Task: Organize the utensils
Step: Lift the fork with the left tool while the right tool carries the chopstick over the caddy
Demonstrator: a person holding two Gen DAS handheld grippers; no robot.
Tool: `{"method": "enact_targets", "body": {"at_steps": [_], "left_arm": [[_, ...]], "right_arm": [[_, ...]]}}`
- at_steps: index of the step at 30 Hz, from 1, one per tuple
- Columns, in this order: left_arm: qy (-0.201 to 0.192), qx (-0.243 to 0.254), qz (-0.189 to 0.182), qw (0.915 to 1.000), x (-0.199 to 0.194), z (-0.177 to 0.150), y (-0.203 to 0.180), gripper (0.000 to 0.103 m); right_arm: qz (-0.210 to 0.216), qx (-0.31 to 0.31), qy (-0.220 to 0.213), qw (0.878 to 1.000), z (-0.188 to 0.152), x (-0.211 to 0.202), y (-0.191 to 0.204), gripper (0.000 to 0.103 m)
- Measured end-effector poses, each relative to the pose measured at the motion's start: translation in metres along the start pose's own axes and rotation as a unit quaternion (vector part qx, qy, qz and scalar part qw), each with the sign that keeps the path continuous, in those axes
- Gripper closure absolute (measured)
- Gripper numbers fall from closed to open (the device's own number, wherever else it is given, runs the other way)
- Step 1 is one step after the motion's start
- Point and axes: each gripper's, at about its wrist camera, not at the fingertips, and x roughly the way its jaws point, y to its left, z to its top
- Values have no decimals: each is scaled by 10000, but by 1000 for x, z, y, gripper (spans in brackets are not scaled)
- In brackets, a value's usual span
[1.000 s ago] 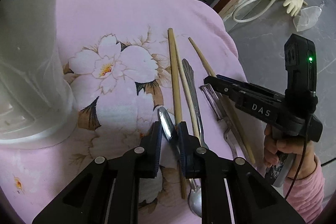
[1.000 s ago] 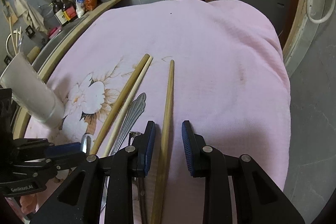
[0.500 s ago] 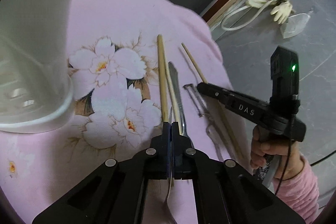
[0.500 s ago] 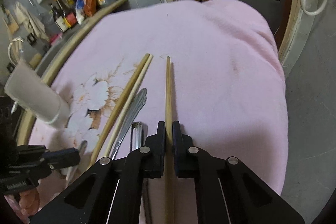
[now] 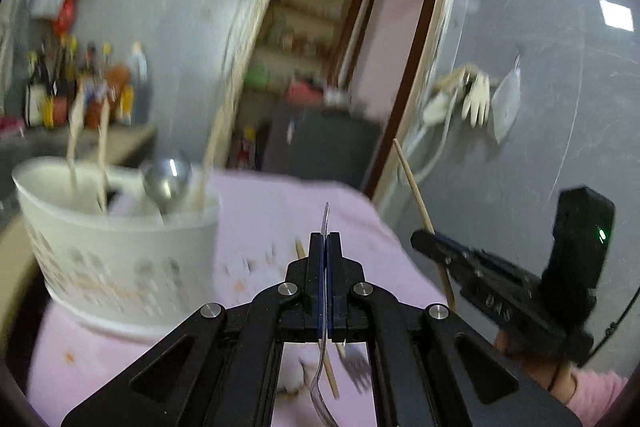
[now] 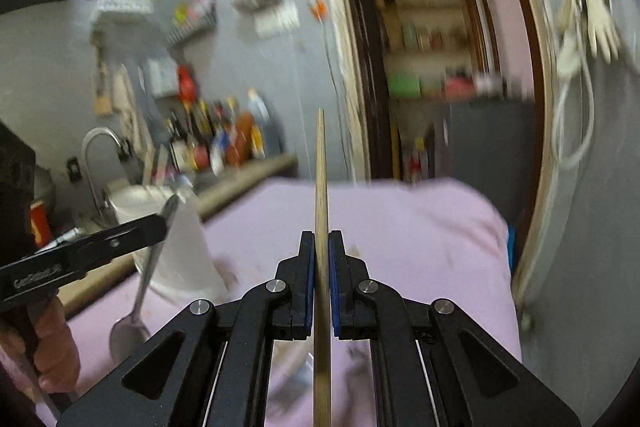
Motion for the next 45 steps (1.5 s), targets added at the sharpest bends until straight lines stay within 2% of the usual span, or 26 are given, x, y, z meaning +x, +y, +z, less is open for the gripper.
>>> {"method": "enact_targets", "body": {"at_steps": [5, 10, 14, 16, 19, 24, 30, 36, 45], "left_arm": [[-721, 85, 122, 9973, -31, 31, 10, 103], [-1252, -98, 402, 9913, -50, 62, 48, 103], [-1697, -264, 832, 9816, -63, 86, 88, 103], [-1938, -340, 1118, 9740, -69, 96, 110, 103], [-2145, -453, 1437, 9650, -76, 100, 141, 103], [-2217, -661, 1721, 9575, -65, 96, 178, 103], [-2115, -814, 1943, 9544, -42, 77, 197, 103], [-1984, -935, 2095, 9529, -29, 64, 203, 103], [-1946, -916, 2073, 9543, -28, 59, 194, 103]], "right_arm": [[366, -108, -1014, 9941, 25, -8, 34, 98], [764, 159, -1539, 9850, 51, 15, 61, 98], [972, 331, -1919, 9760, 67, 40, 84, 98], [1046, 452, -2037, 9724, 72, 52, 94, 98], [1062, 550, -2223, 9676, 78, 70, 106, 98], [722, 555, -2536, 9630, 74, 90, 119, 98], [357, 354, -2560, 9654, 63, 100, 128, 98], [325, 304, -2581, 9651, 60, 106, 130, 98], [309, 357, -2524, 9665, 62, 110, 126, 98]]}}
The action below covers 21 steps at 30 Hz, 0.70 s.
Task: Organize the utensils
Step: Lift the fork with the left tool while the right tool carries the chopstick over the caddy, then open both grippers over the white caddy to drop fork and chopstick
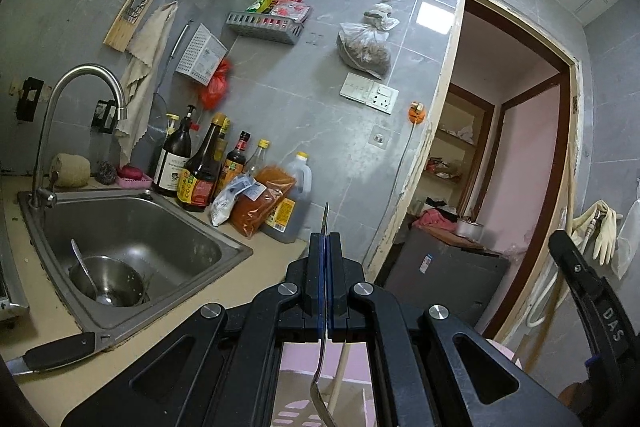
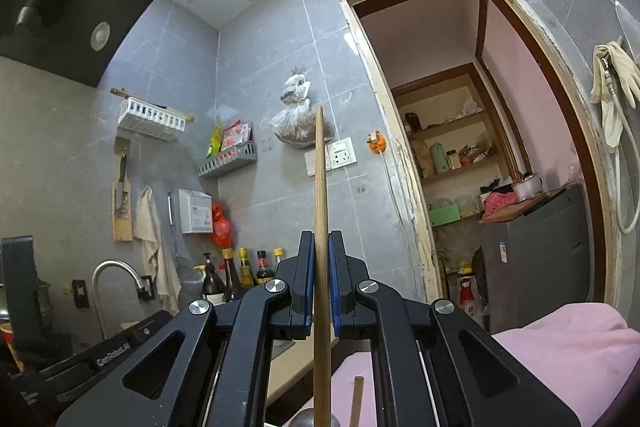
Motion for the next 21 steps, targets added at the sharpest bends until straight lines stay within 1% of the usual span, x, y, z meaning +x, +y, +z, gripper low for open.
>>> {"method": "enact_targets", "body": {"at_steps": [4, 7, 10, 15, 18, 21], "left_arm": [[57, 17, -9, 10000, 0, 0, -2, 103], [184, 20, -55, 9998, 1, -2, -1, 103], [374, 35, -119, 9992, 1, -5, -1, 103], [854, 152, -283, 9958, 4, -16, -5, 103], [1016, 217, -369, 9939, 3, -24, -8, 103], [1133, 251, -456, 9922, 1, -27, -9, 103]], "right_arm": [[-20, 9, 139, 9999, -2, 4, -1, 98], [18, -122, 390, 9992, -5, 6, 0, 98], [67, -203, 748, 9970, -9, 7, 0, 98], [182, -215, 1396, 9898, -14, 6, -3, 98], [205, -162, 1647, 9860, -15, 2, -7, 97], [227, -179, 1762, 9839, -16, -3, -10, 95]]}}
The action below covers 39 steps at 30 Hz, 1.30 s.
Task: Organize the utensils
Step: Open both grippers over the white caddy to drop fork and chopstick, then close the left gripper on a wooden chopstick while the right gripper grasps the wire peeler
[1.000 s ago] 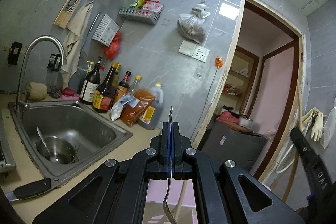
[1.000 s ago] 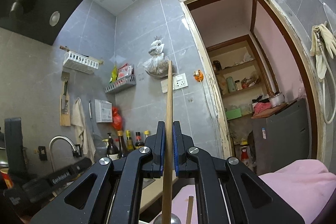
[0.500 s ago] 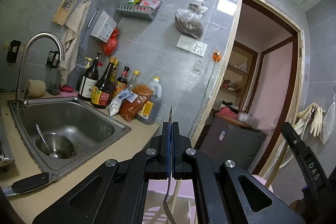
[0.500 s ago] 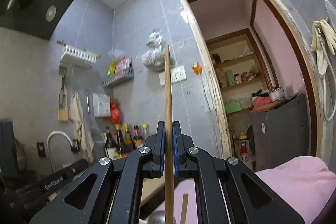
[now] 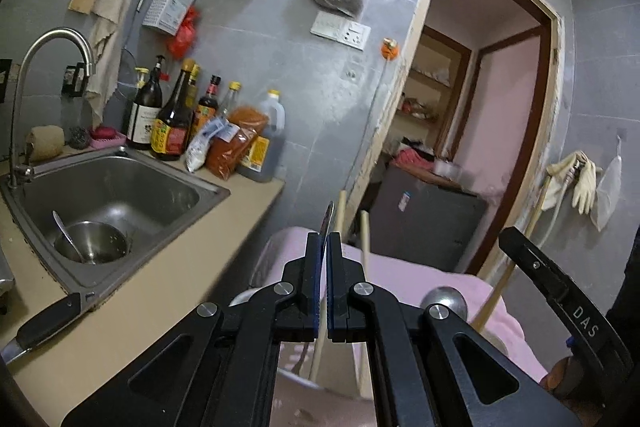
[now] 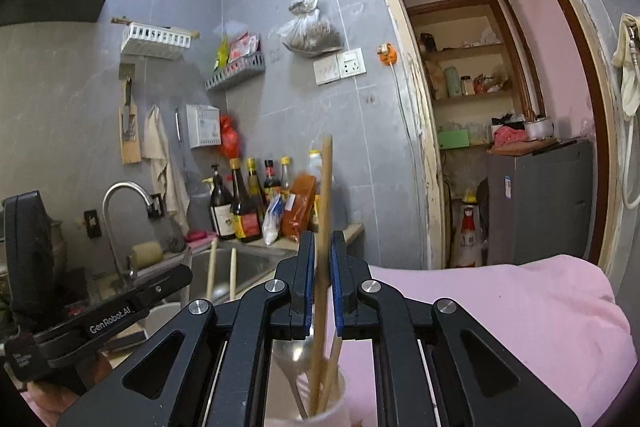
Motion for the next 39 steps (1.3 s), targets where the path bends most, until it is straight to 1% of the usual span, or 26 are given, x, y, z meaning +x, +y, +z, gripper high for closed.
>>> {"method": "enact_targets", "body": {"at_steps": [2, 4, 5, 8, 9, 11, 12, 13, 14, 16, 17, 19, 20, 22, 24, 26, 28, 30, 32, 36, 39], "left_arm": [[36, 16, -37, 10000, -4, 0, -2, 102], [35, 35, -100, 9999, -9, 1, -4, 101], [17, 50, -102, 9999, -12, 2, -6, 101], [-9, 104, -120, 9999, -19, 6, -11, 95], [-15, 110, -136, 9998, -21, 7, -13, 91], [-42, 145, -185, 9997, -26, 10, -19, 87], [-51, 169, -209, 9996, -28, 10, -21, 83], [-65, 193, -241, 9995, -31, 11, -24, 78], [-86, 224, -288, 9993, -33, 12, -30, 75], [-107, 270, -371, 9989, -38, 12, -38, 66], [-118, 286, -407, 9987, -39, 13, -41, 64], [-156, 348, -492, 9981, -43, 14, -50, 54], [-178, 388, -526, 9977, -45, 14, -56, 50], [-213, 440, -613, 9969, -49, 12, -66, 32], [-232, 505, -678, 9961, -51, 10, -75, 22], [-230, 636, -739, 9950, -53, 6, -86, 17], [-209, 756, -777, 9939, -54, 2, -95, 10], [-164, 858, -833, 9927, -55, -5, -105, 7], [-67, 950, -945, 9910, -54, -12, -113, 7], [293, 1191, -1107, 9863, -49, -30, -132, 7], [576, 1450, -1144, 9811, -41, -47, -147, 7]], "right_arm": [[57, -9, 72, 10000, 0, -2, -2, 92], [99, -5, 75, 9999, 1, -5, -4, 85], [128, 8, 49, 9999, 2, -8, -5, 79], [208, 13, -18, 9998, 6, -13, -7, 76], [227, 10, -45, 9997, 8, -15, -8, 75], [256, -1, -115, 9996, 13, -21, -10, 69], [249, -12, -175, 9995, 15, -25, -11, 62], [242, -14, -246, 9994, 17, -30, -12, 58], [235, -12, -322, 9992, 20, -36, -15, 52], [176, -48, -417, 9990, 25, -46, -19, 47], [148, -63, -449, 9989, 27, -51, -21, 44], [62, -93, -542, 9985, 31, -63, -27, 32], [21, -111, -575, 9983, 32, -68, -30, 30], [-82, -188, -638, 9978, 35, -79, -36, 24], [-214, -282, -671, 9971, 36, -92, -43, 18], [-333, -338, -676, 9966, 35, -103, -51, 12], [-443, -371, -657, 9962, 33, -114, -58, 0], [-549, -406, -617, 9958, 30, -126, -67, 0], [-684, -478, -541, 9950, 26, -136, -74, 0], [-947, -538, -323, 9935, 17, -153, -92, 0], [-1159, -570, -47, 9916, 8, -159, -105, 0]]}}
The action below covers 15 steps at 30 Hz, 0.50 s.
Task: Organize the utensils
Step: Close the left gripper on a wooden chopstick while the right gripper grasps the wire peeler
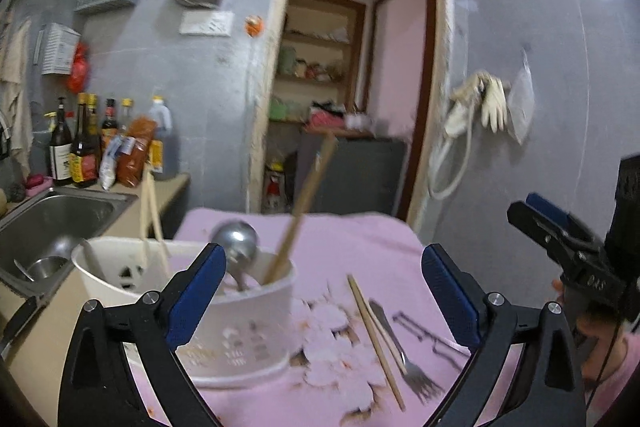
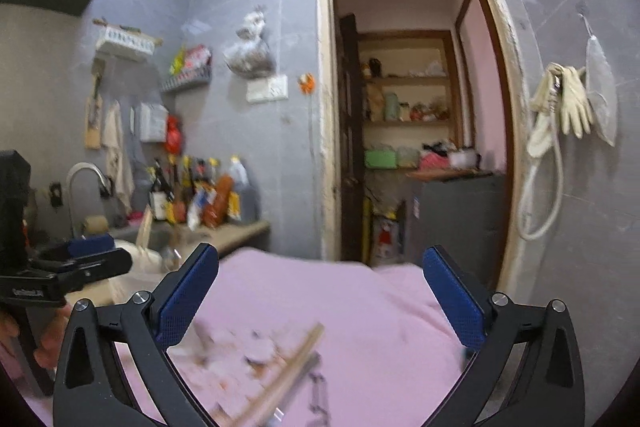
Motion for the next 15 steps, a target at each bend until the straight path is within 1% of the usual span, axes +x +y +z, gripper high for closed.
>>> {"method": "enact_targets", "body": {"at_steps": [4, 7, 11, 14, 15], "left_arm": [[440, 278, -49, 9986, 19, -17, -19, 7], [774, 439, -70, 9960, 34, -29, -30, 7], [1193, 524, -121, 9914, 50, -44, -42, 7], [1532, 495, -169, 9868, 66, -51, -44, 8], [1619, 470, -179, 9855, 70, -52, -43, 8]], "right_arm": [[-133, -27, 473, 9988, -17, 0, -16, 0], [-184, -80, 831, 9963, -30, 3, -23, 0], [-175, -89, 1465, 9890, -48, 12, -31, 0], [-60, 4, 1848, 9828, -61, 19, -37, 5], [8, 45, 1981, 9802, -64, 22, -39, 9]]}}
